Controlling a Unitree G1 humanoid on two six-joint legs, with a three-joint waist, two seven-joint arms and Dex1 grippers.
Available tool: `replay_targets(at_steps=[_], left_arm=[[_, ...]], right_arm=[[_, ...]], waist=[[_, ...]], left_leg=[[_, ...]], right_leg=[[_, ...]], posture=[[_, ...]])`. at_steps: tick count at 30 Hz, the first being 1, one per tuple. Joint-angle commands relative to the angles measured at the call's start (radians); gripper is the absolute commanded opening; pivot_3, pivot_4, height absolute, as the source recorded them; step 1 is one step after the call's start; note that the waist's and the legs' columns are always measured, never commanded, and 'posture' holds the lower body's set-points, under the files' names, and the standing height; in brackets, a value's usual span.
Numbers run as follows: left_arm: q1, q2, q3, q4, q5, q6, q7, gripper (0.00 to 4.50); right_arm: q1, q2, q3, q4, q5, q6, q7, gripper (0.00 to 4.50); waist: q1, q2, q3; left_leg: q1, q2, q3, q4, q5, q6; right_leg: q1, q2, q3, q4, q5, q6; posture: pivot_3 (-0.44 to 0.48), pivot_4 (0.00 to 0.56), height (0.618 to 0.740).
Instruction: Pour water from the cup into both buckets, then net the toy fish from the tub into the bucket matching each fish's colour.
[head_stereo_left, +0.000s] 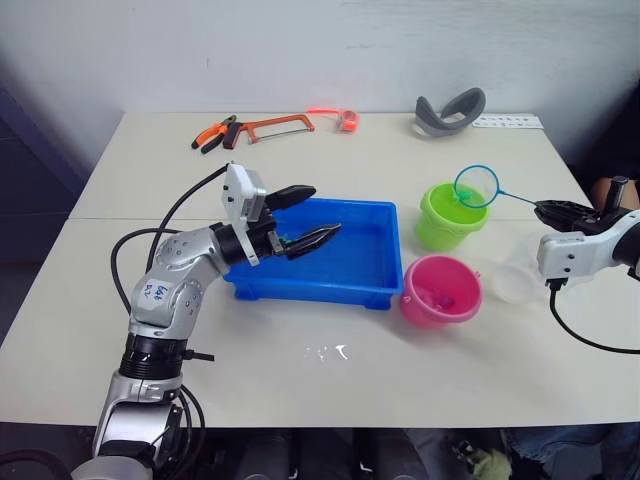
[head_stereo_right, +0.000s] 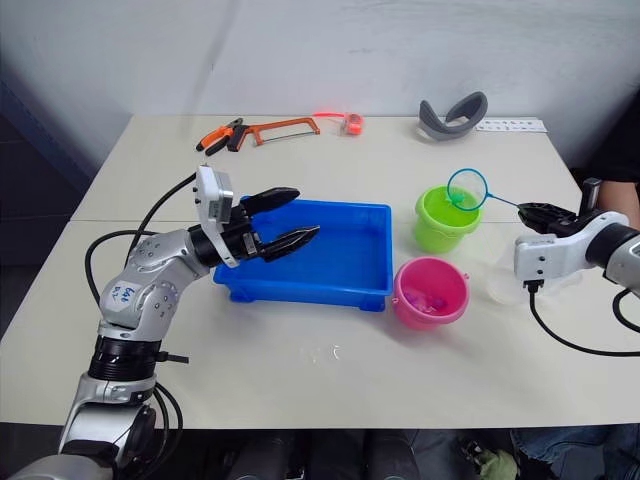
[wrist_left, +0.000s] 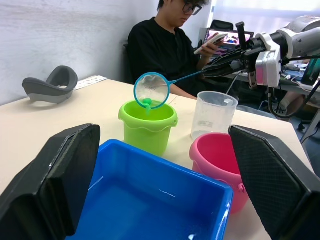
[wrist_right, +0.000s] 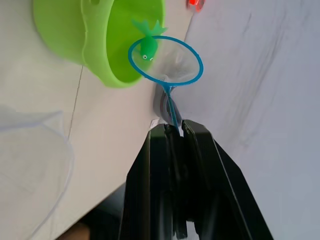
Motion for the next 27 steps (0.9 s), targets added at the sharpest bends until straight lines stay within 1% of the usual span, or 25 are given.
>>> replay_targets(at_steps=[1, 2, 4, 6, 8, 11, 14, 21, 23, 24, 26, 27], left_arm=[[-0.023, -0.004, 0.001, -0.040, -0.005, -0.006, -0.004, 4.47], [-0.022, -0.004, 0.001, -0.039, -0.006, -0.006, -0.004, 4.47], [-0.023, -0.005, 0.001, -0.038, -0.008, -0.005, -0.007, 4.47], [-0.026, -0.008, 0.000, -0.033, -0.007, -0.008, -0.007, 4.47], [-0.030, -0.012, -0.001, -0.027, -0.005, -0.013, -0.008, 4.47], [-0.040, -0.016, -0.005, -0.009, -0.003, -0.020, -0.024, 4.47], [-0.046, -0.023, -0.006, 0.002, -0.001, -0.024, -0.031, 4.47], [-0.043, -0.025, -0.002, 0.011, 0.002, -0.031, -0.038, 4.47], [-0.039, -0.021, 0.003, 0.017, 0.002, -0.037, -0.045, 4.47], [-0.035, -0.018, 0.006, 0.018, 0.000, -0.040, -0.048, 4.47], [-0.025, -0.008, 0.020, 0.016, -0.013, -0.049, -0.068, 4.47], [-0.020, -0.002, 0.027, 0.014, -0.021, -0.053, -0.079, 4.47]], right_arm=[[-0.026, -0.055, -0.010, -0.018, -0.105, -0.045, -0.130, 0.00], [-0.027, -0.065, -0.003, -0.024, -0.140, -0.057, -0.161, 0.00], [-0.047, -0.060, 0.013, 0.002, -0.124, -0.075, -0.160, 0.00], [-0.065, -0.078, 0.040, 0.021, -0.175, -0.112, -0.202, 0.00], [-0.074, -0.106, 0.062, 0.022, -0.267, -0.143, -0.294, 0.00], [-0.083, -0.125, 0.089, 0.030, -0.343, -0.158, -0.398, 0.00], [-0.094, -0.133, 0.115, 0.047, -0.389, -0.149, -0.446, 0.00], [-0.078, -0.140, 0.104, 0.059, -0.409, -0.091, -0.519, 0.00], [-0.078, -0.133, 0.087, 0.074, -0.341, -0.096, -0.496, 0.00], [-0.080, -0.125, 0.074, 0.087, -0.265, -0.118, -0.467, 0.00], [-0.070, -0.088, 0.048, 0.090, -0.017, -0.132, -0.334, 0.00], [-0.063, -0.076, 0.041, 0.083, 0.080, -0.133, -0.278, 0.00]], waist=[[0.000, 0.000, 0.000], [0.000, 0.000, 0.000], [-0.001, 0.001, 0.000], [-0.001, 0.001, 0.000], [-0.001, 0.001, 0.000], [0.000, 0.001, 0.000], [0.000, 0.001, 0.000], [-0.001, 0.001, 0.000], [-0.001, 0.001, 0.000], [-0.001, 0.001, 0.000], [-0.002, 0.001, 0.000], [-0.002, 0.001, 0.000]], left_leg=[[0.000, 0.000, 0.000, 0.000, 0.000, 0.000], [0.000, 0.000, 0.000, 0.000, 0.000, 0.000], [0.000, 0.000, 0.000, 0.000, 0.000, 0.000], [0.000, 0.000, 0.000, 0.000, 0.000, -0.001], [0.000, 0.000, 0.000, 0.000, 0.000, -0.001], [0.000, 0.000, 0.000, 0.000, 0.000, -0.001], [0.000, 0.000, 0.000, 0.000, 0.001, -0.001], [0.000, 0.000, 0.000, 0.000, 0.001, -0.001], [0.000, 0.000, 0.000, 0.000, 0.001, -0.001], [0.000, 0.000, 0.000, 0.000, 0.001, -0.001], [0.000, 0.000, 0.000, 0.000, 0.001, -0.001], [0.000, 0.000, 0.000, 0.000, 0.001, -0.001]], right_leg=[[0.000, 0.000, 0.000, 0.000, 0.000, 0.000], [0.000, 0.000, 0.000, 0.000, 0.000, 0.000], [0.000, 0.000, 0.000, 0.000, 0.000, 0.000], [0.000, 0.001, 0.000, 0.000, 0.000, 0.000], [0.000, 0.001, 0.001, 0.000, 0.000, 0.000], [0.000, 0.001, 0.001, 0.000, 0.000, 0.000], [0.000, 0.001, 0.001, 0.000, 0.000, 0.000], [0.000, 0.002, 0.001, 0.000, 0.000, 0.000], [0.000, 0.002, 0.001, 0.000, 0.000, 0.000], [0.000, 0.003, 0.001, 0.000, 0.000, 0.000], [0.000, 0.003, 0.001, 0.000, 0.000, 0.000], [0.000, 0.003, 0.001, 0.000, 0.000, 0.000]], posture=[[0.000, 0.150, 0.740], [0.000, 0.150, 0.740], [0.000, 0.150, 0.740], [0.000, 0.150, 0.740], [0.000, 0.150, 0.740], [0.000, 0.150, 0.740], [0.000, 0.150, 0.740], [0.000, 0.150, 0.740], [0.000, 0.150, 0.740], [0.000, 0.150, 0.740], [0.000, 0.150, 0.740], [0.000, 0.150, 0.740]])
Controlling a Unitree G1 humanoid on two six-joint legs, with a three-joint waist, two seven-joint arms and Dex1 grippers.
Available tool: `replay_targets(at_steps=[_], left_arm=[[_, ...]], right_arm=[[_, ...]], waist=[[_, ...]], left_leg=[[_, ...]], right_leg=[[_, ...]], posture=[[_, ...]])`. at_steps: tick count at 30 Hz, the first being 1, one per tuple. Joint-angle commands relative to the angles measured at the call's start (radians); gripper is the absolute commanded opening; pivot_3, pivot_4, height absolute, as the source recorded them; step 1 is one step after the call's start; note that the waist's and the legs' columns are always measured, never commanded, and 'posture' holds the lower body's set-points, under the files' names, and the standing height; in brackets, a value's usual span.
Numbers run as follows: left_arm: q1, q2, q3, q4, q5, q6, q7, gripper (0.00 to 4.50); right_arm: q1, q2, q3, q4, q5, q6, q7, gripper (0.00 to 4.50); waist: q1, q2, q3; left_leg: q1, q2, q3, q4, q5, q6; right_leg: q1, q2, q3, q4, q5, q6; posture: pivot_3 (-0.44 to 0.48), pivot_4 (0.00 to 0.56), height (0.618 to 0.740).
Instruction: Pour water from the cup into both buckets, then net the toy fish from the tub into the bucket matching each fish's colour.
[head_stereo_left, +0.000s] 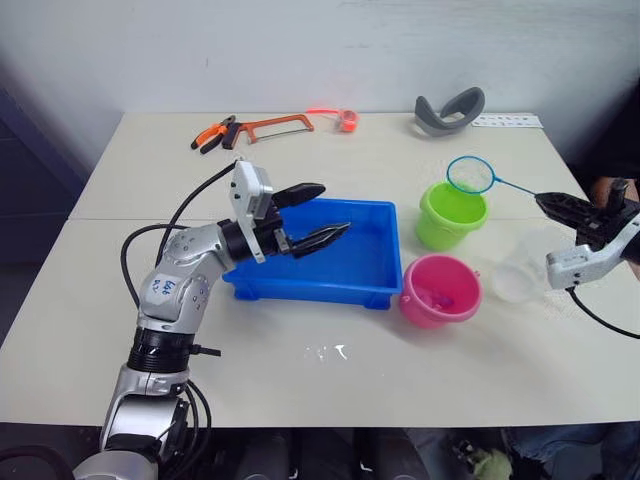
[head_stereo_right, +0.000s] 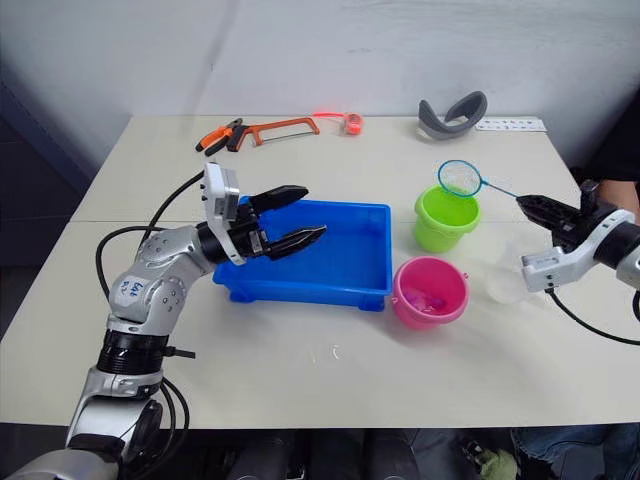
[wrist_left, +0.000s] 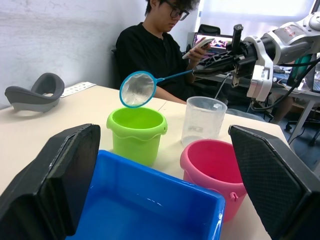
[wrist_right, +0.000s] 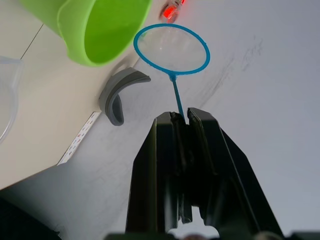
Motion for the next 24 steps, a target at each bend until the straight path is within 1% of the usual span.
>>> replay_targets(at_steps=[1, 2, 4, 5, 6, 8, 11, 14, 17, 20, 24], left_arm=[[0.023, 0.029, 0.057, -0.036, -0.043, -0.035, -0.054, 4.47], [0.033, 0.038, 0.073, -0.041, -0.057, -0.038, -0.071, 4.47], [0.069, 0.069, 0.126, -0.054, -0.093, -0.055, -0.114, 4.47], [0.088, 0.086, 0.157, -0.056, -0.108, -0.058, -0.120, 4.47], [0.102, 0.098, 0.179, -0.056, -0.119, -0.059, -0.123, 4.47], [0.166, 0.170, 0.242, -0.043, -0.108, -0.075, -0.145, 4.47], [0.231, 0.230, 0.305, -0.034, -0.100, -0.098, -0.149, 4.47], [0.302, 0.264, 0.374, -0.038, -0.104, -0.105, -0.124, 4.47], [0.381, 0.278, 0.431, -0.046, -0.105, -0.116, -0.110, 4.47], [0.465, 0.277, 0.474, -0.058, -0.098, -0.135, -0.095, 4.47], [0.557, 0.282, 0.485, -0.090, -0.087, -0.157, -0.099, 4.47]], right_arm=[[0.017, 0.040, -0.064, -0.037, 0.448, 0.011, 0.244, 0.00], [0.026, 0.054, -0.061, -0.061, 0.559, 0.030, 0.325, 0.00], [0.056, 0.111, -0.063, -0.189, 0.881, 0.187, 0.531, 0.00], [0.056, 0.135, -0.064, -0.251, 0.983, 0.260, 0.595, 0.00], [0.055, 0.152, -0.070, -0.294, 1.047, 0.313, 0.641, 0.00], [0.015, 0.201, -0.032, -0.415, 1.153, 0.514, 0.725, 0.00], [-0.020, 0.247, 0.002, -0.546, 1.248, 0.767, 0.793, 0.00], [-0.053, 0.288, 0.046, -0.643, 1.302, 0.991, 0.831, 0.00], [-0.080, 0.324, 0.091, -0.699, 1.317, 1.163, 0.863, 0.00], [-0.107, 0.369, 0.136, -0.718, 1.289, 1.262, 0.883, 0.00], [-0.158, 0.407, 0.214, -0.680, 1.161, 1.300, 0.903, 0.00]], waist=[[0.000, 0.000, 0.000], [-0.001, 0.000, 0.000], [-0.005, 0.000, 0.000], [-0.006, 0.000, 0.000], [-0.008, 0.000, 0.000], [-0.011, 0.000, 0.000], [-0.009, 0.000, 0.000], [0.005, 0.000, 0.000], [0.011, 0.000, 0.000], [0.007, 0.000, 0.000], [-0.001, 0.000, 0.000]], left_leg=[[0.000, 0.000, 0.000, 0.000, 0.000, 0.000], [0.000, 0.000, 0.000, 0.000, 0.000, 0.000], [0.001, 0.002, -0.001, 0.000, 0.000, 0.000], [0.001, 0.002, -0.001, 0.000, 0.000, 0.000], [0.001, 0.003, -0.001, 0.000, 0.000, 0.000], [0.001, 0.003, -0.001, 0.001, 0.000, 0.000], [0.001, 0.003, -0.002, 0.001, 0.000, 0.000], [0.001, 0.002, -0.004, 0.001, -0.001, 0.001], [-0.001, 0.001, -0.004, 0.001, -0.002, 0.003], [-0.001, 0.001, -0.005, 0.001, -0.003, 0.003], [-0.001, 0.001, -0.004, 0.001, -0.003, 0.003]], right_leg=[[0.001, 0.000, -0.001, 0.000, 0.000, 0.000], [0.000, 0.000, -0.001, 0.000, 0.000, 0.000], [0.001, -0.001, -0.001, 0.000, 0.000, 0.000], [0.001, -0.001, -0.001, 0.000, 0.000, 0.000], [0.001, -0.002, -0.001, 0.001, 0.000, 0.000], [0.001, -0.002, -0.001, 0.002, 0.000, 0.000], [0.001, -0.003, -0.001, 0.002, 0.000, -0.001], [0.001, -0.005, -0.002, 0.000, 0.000, -0.001], [0.001, -0.007, -0.002, -0.001, 0.000, -0.001], [0.001, -0.007, -0.002, -0.003, 0.000, -0.001], [0.000, -0.007, -0.002, -0.003, 0.000, -0.001]], posture=[[0.000, 0.150, 0.740], [0.000, 0.150, 0.740], [0.000, 0.150, 0.740], [0.000, 0.150, 0.740], [0.000, 0.150, 0.740], [0.000, 0.150, 0.740], [0.000, 0.150, 0.740], [0.000, 0.150, 0.740], [0.000, 0.150, 0.740], [0.000, 0.150, 0.740], [0.000, 0.150, 0.740]])
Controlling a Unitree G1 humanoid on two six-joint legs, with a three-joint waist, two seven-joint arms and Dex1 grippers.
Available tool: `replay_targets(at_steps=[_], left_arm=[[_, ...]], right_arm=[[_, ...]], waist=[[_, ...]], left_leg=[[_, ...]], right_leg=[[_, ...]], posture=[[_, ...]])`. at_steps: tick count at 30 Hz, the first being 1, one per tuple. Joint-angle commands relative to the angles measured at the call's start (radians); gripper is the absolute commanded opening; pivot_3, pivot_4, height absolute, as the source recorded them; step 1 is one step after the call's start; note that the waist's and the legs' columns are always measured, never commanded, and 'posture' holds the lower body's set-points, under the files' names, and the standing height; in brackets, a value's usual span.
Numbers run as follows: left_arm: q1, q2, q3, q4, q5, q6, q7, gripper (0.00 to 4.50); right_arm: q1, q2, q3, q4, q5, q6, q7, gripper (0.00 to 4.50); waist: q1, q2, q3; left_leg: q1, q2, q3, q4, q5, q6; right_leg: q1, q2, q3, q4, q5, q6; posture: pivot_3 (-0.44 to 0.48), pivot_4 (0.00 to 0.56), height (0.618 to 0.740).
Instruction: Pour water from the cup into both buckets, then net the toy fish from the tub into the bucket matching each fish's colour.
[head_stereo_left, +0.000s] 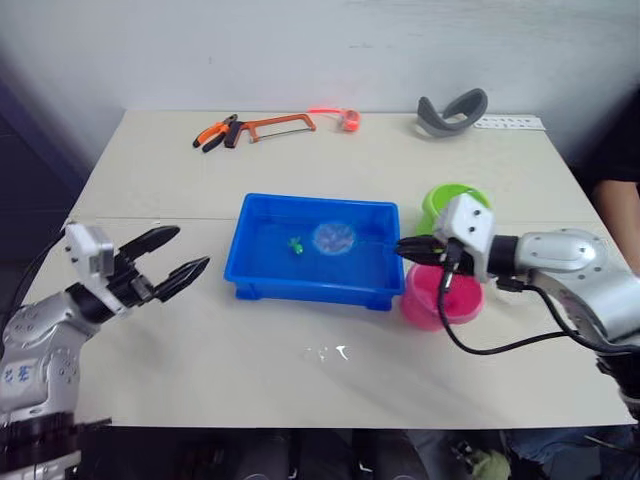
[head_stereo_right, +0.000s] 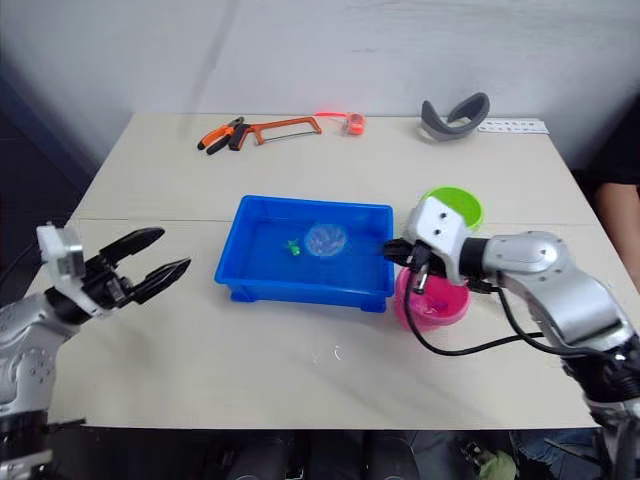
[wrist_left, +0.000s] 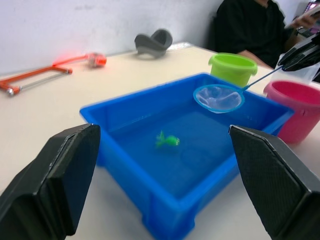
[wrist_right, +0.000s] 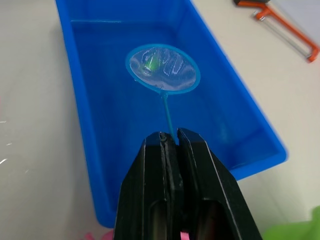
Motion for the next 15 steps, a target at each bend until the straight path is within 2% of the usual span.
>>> replay_targets(at_steps=[1, 8, 15], left_arm=[[0.033, 0.011, 0.024, -0.064, 0.001, -0.027, 0.004, 4.47], [0.050, 0.009, -0.010, -0.124, -0.005, -0.020, 0.021, 4.47], [0.025, 0.058, -0.067, -0.134, 0.035, -0.015, -0.006, 4.47]], right_arm=[[-0.050, 0.021, 0.027, 0.019, -0.093, 0.020, 0.009, 0.00], [-0.134, 0.136, 0.130, 0.155, -0.282, -0.054, 0.048, 0.00], [-0.194, 0.266, 0.162, 0.230, -0.352, -0.081, 0.056, 0.00]], waist=[[0.001, 0.000, 0.000], [-0.002, 0.000, 0.000], [-0.004, 0.000, 0.000]], left_leg=[[0.000, 0.000, 0.000, 0.000, 0.000, 0.000], [0.000, 0.000, 0.001, 0.000, 0.000, 0.000], [0.000, 0.000, 0.002, -0.001, 0.000, -0.001]], right_leg=[[0.000, 0.000, 0.000, 0.000, 0.000, 0.000], [-0.001, 0.000, 0.001, 0.001, 0.000, 0.000], [-0.002, 0.001, 0.000, 0.002, 0.000, 0.000]], posture=[[0.000, 0.150, 0.740], [0.000, 0.150, 0.740], [0.000, 0.150, 0.740]])
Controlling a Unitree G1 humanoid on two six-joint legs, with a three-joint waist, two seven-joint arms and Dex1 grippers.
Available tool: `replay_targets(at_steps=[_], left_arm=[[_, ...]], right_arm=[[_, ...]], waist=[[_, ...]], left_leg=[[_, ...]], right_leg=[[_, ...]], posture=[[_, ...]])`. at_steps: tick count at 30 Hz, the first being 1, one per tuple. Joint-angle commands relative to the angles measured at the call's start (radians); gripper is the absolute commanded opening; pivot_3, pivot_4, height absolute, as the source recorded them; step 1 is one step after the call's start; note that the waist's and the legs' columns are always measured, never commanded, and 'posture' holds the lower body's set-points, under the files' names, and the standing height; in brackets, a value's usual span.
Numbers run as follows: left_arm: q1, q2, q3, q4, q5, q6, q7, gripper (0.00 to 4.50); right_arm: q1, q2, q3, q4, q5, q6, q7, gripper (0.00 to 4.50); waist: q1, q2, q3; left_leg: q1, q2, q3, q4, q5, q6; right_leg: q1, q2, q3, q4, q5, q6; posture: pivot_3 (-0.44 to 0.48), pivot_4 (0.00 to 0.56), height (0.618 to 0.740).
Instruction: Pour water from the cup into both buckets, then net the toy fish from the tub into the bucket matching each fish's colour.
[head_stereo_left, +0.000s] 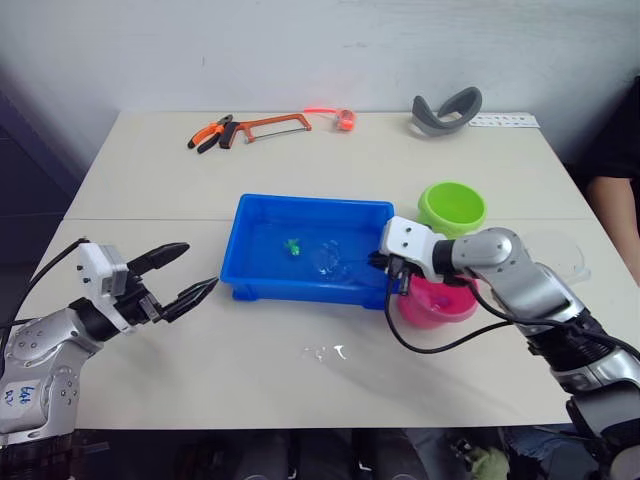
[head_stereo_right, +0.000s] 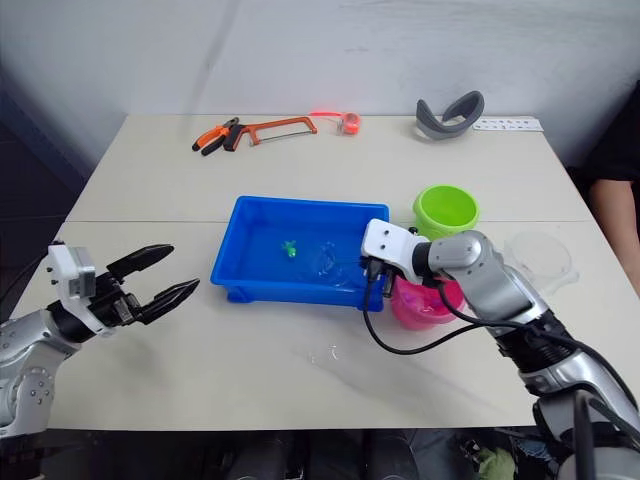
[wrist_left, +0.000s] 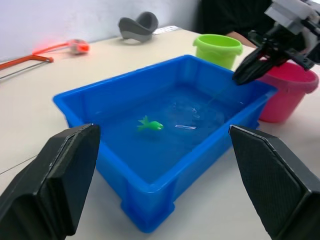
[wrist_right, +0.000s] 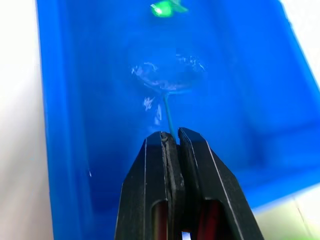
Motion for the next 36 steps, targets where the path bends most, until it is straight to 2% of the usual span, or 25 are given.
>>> replay_targets(at_steps=[1, 8, 17, 29, 36], left_arm=[[-0.027, 0.060, -0.032, -0.031, 0.033, -0.008, -0.026, 4.47], [-0.096, 0.126, -0.069, 0.018, 0.050, 0.017, -0.068, 4.47], [-0.240, 0.172, -0.108, 0.097, 0.012, 0.062, -0.136, 4.47], [-0.450, 0.108, -0.233, 0.091, -0.015, 0.185, -0.120, 4.47], [-0.576, 0.016, -0.312, 0.098, -0.007, 0.278, -0.048, 4.47]], right_arm=[[-0.063, 0.080, 0.000, 0.026, -0.045, -0.025, -0.002, 0.00], [-0.036, 0.140, -0.067, 0.014, -0.009, -0.048, -0.012, 0.00], [0.081, 0.096, -0.250, -0.141, 0.186, -0.034, 0.087, 0.00], [0.264, -0.004, -0.495, -0.326, 0.264, -0.029, 0.076, 0.00], [0.406, -0.089, -0.707, -0.392, 0.289, -0.034, 0.064, 0.00]], waist=[[0.000, 0.000, 0.000], [-0.006, 0.000, 0.000], [-0.005, 0.000, 0.000], [0.007, 0.000, 0.000], [0.010, -0.001, 0.000]], left_leg=[[0.000, 0.000, 0.000, 0.000, 0.000, 0.000], [0.000, 0.000, 0.000, 0.000, 0.000, 0.000], [0.000, 0.000, 0.000, 0.000, 0.000, 0.000], [0.000, 0.000, 0.001, 0.000, 0.000, 0.000], [0.000, -0.001, 0.001, 0.000, 0.000, 0.000]], right_leg=[[0.000, 0.000, 0.000, 0.000, 0.000, 0.000], [0.000, 0.000, 0.000, 0.001, 0.000, 0.000], [0.000, 0.000, 0.000, 0.001, 0.000, 0.000], [0.000, 0.001, 0.000, 0.001, 0.000, 0.000], [0.001, 0.003, 0.000, 0.001, 0.000, 0.000]], posture=[[0.000, 0.150, 0.740], [0.000, 0.150, 0.740], [0.000, 0.150, 0.740], [0.000, 0.150, 0.740], [0.000, 0.150, 0.740]])
